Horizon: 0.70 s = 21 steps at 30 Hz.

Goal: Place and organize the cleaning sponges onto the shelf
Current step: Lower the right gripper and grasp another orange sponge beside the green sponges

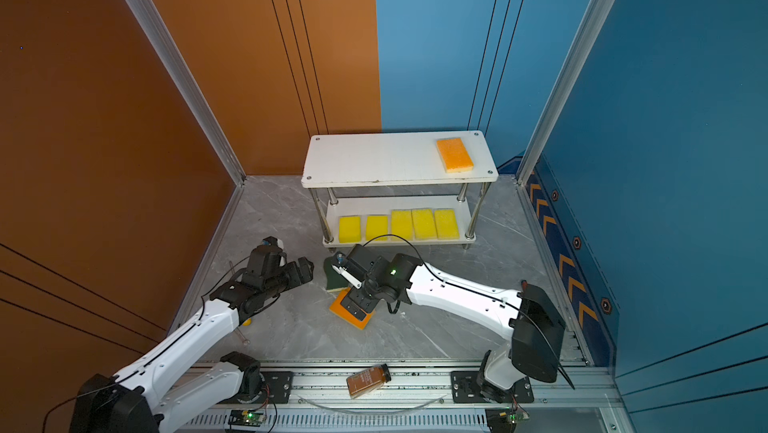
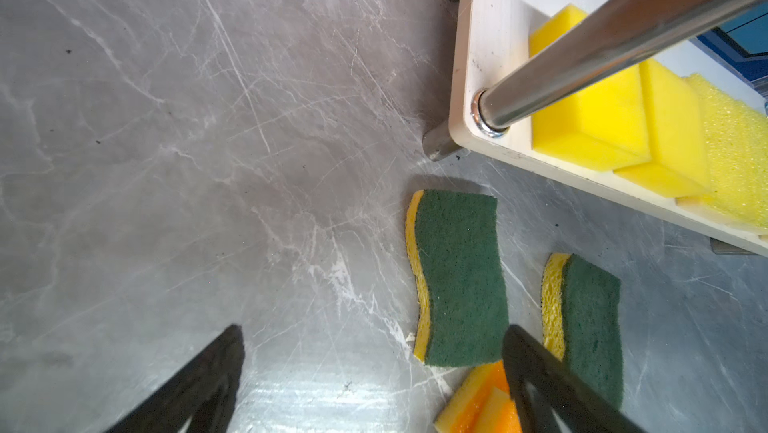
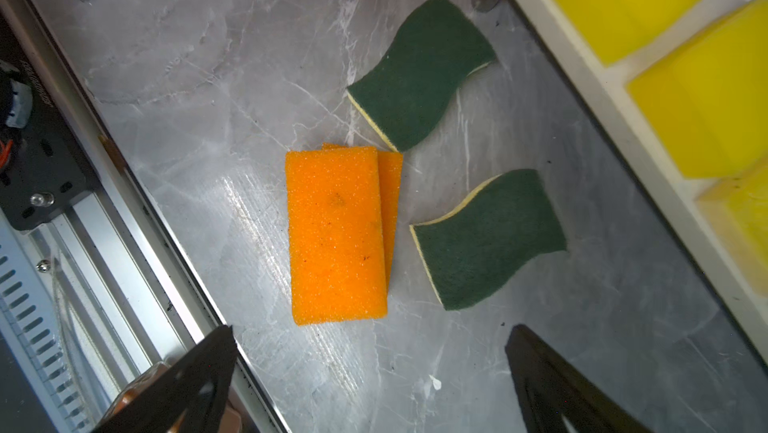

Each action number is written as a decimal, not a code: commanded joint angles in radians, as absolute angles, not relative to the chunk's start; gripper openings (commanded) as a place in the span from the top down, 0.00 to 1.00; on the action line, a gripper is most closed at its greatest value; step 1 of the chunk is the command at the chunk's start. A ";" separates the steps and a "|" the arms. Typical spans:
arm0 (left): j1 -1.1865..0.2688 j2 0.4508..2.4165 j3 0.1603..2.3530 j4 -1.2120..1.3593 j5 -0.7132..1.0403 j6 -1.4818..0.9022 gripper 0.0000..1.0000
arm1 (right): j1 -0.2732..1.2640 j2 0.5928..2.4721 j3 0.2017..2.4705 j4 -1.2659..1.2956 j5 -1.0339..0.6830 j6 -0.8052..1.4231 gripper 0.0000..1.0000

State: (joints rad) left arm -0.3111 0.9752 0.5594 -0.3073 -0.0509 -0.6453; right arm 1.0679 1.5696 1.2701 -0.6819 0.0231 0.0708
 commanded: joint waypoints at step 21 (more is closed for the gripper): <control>-0.277 0.894 0.491 -0.360 -0.020 -0.686 0.02 | 1.157 1.801 1.291 -0.647 0.064 0.135 0.00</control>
